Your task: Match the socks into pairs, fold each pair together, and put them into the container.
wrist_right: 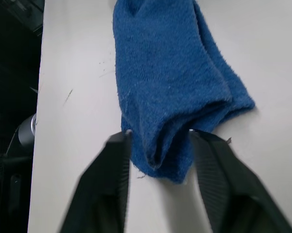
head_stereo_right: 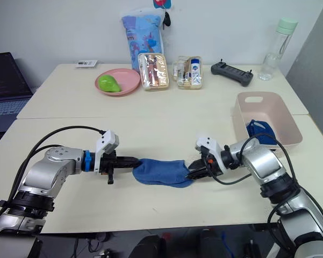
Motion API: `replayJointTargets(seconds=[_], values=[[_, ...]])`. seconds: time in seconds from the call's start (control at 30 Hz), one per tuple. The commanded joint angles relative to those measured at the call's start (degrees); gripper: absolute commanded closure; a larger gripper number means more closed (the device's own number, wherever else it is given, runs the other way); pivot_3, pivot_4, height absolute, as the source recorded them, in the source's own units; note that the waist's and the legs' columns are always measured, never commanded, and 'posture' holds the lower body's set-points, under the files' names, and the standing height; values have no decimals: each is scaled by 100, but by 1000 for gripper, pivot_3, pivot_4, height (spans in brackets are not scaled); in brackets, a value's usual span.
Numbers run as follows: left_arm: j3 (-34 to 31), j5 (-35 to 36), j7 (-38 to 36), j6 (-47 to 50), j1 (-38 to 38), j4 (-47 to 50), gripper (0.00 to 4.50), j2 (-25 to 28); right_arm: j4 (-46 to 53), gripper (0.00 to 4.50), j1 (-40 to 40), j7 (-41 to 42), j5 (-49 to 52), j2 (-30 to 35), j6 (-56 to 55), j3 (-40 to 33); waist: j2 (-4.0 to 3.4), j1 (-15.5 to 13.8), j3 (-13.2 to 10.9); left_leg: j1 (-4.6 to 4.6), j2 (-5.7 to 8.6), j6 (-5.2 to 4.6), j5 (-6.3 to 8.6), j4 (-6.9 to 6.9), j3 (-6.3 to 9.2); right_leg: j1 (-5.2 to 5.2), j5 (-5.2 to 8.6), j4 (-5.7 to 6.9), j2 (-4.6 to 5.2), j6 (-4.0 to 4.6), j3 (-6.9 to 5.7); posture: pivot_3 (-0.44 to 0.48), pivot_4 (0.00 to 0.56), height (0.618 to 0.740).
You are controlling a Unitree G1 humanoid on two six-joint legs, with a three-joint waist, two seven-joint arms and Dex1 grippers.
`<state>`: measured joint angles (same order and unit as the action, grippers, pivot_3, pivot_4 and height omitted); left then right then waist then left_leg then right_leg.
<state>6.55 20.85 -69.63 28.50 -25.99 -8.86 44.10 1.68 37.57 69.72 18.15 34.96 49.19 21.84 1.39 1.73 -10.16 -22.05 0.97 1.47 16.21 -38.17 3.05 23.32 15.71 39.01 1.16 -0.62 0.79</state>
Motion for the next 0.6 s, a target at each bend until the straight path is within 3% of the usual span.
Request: replayJointTargets(seconds=[0.03,0.1,0.6], values=[[-123,16,-24,-35,-83,120,4500,-4,98,3781,45,33,42,25,-82,-17,0,2,0,0,0,0,0,0,0,0,0,0,0,0,0,0,150,740],[-142,39,-25,-20,-37,174,4500,16,106,4422,40,73,59,27,-80,7,0,2,0,1,0,0,0,0,0,0,0,1,0,0,0,0,150,740],[-489,340,65,271,322,571,4500,20,-84,4422,583,54,1096,-54,1572,-444,0,4,0,1,0,0,0,0,1,0,0,1,0,0,0,0,150,740]])
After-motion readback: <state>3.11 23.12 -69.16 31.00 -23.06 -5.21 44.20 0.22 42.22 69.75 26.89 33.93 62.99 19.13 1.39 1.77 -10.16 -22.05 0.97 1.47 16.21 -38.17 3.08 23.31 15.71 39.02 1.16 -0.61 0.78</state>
